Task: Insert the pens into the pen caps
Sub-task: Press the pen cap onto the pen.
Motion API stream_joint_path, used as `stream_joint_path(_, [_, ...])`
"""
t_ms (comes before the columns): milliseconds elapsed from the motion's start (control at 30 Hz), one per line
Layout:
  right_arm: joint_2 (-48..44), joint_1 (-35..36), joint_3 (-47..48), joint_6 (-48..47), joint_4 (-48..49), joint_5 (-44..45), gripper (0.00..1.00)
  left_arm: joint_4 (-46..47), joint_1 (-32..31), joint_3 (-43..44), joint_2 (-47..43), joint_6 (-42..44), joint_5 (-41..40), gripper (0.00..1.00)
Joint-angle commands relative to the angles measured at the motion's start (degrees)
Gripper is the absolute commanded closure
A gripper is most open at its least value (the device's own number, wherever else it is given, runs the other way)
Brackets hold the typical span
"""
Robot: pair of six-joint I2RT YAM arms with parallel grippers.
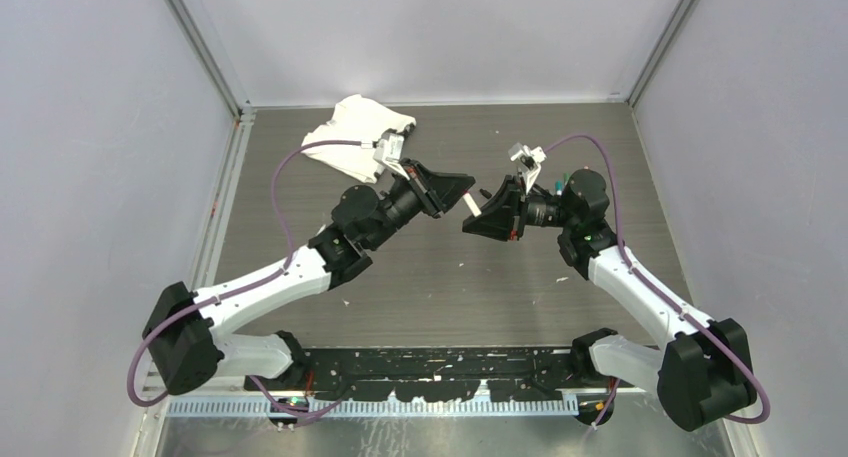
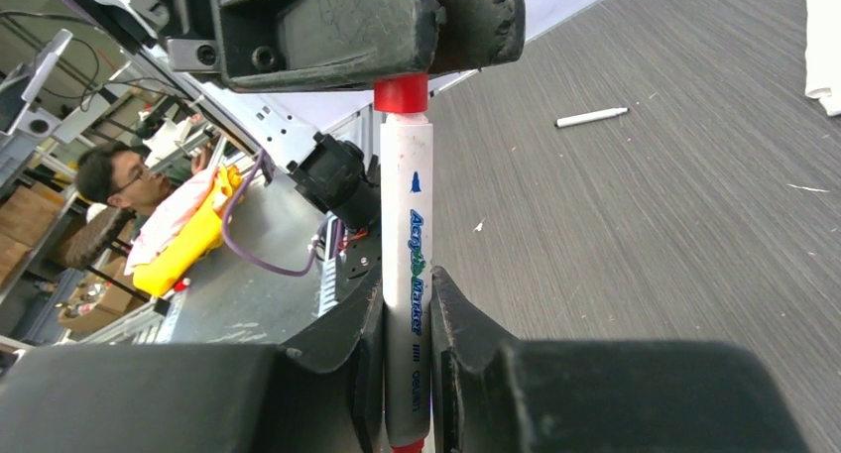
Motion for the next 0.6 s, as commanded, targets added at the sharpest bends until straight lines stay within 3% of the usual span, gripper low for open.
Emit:
stream_joint_path(0, [0.36, -0.4, 2.14, 4.69, 5.99, -0.66, 0.99, 11.46, 3.01, -2.44, -1.66, -3.16, 15.35, 0.99])
stream_joint_path(233, [1.04, -0.41, 2.29, 7.75, 8.51, -1.63, 0.99, 17.48, 4.33, -2.25, -0.15, -4.39, 24.75, 0.99])
stream_joint_path(567, [1.71, -0.34, 2.03, 13.99, 14.12, -1.52, 0.99, 26.76, 4.65, -3.21, 3.69, -4.72, 30.8, 0.99])
